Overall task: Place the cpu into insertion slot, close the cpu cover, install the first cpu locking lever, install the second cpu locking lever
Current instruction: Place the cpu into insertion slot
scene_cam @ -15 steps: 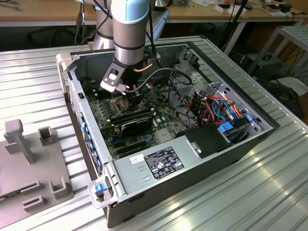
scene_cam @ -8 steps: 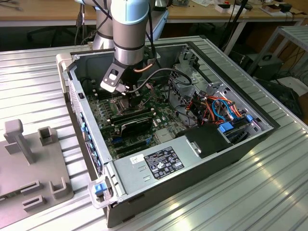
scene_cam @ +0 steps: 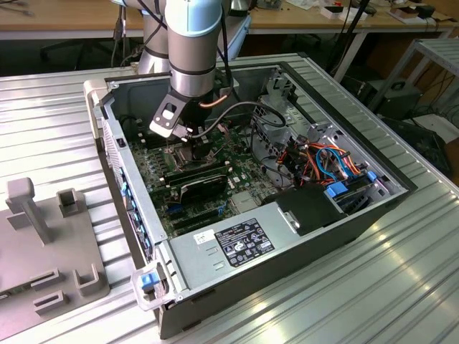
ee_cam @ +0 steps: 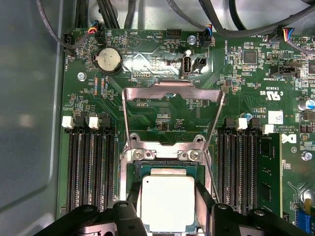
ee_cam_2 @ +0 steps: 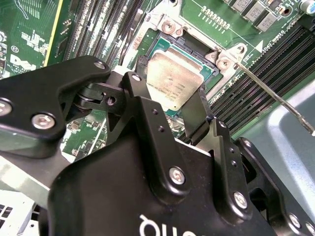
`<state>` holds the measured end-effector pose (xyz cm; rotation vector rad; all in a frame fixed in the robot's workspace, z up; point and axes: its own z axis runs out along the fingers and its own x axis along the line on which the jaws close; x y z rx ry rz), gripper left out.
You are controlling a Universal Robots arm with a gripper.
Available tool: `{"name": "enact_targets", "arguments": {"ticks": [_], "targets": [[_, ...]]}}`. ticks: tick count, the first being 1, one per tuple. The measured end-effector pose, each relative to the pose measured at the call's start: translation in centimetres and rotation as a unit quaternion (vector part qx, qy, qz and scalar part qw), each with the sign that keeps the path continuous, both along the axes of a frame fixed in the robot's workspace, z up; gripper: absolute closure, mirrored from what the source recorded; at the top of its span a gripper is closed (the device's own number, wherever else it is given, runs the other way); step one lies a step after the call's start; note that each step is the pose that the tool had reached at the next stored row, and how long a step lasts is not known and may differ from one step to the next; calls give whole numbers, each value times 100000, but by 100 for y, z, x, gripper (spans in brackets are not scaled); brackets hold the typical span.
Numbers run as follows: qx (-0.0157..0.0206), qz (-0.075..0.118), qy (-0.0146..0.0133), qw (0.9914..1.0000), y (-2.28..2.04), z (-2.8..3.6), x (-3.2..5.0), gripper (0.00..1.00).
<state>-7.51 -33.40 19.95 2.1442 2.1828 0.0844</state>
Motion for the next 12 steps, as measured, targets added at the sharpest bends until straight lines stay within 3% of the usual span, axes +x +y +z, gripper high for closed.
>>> {"name": "enact_targets", "arguments": {"ticks": [12], "targets": [[2,-49,0,100000,0,24,0,47]]}}
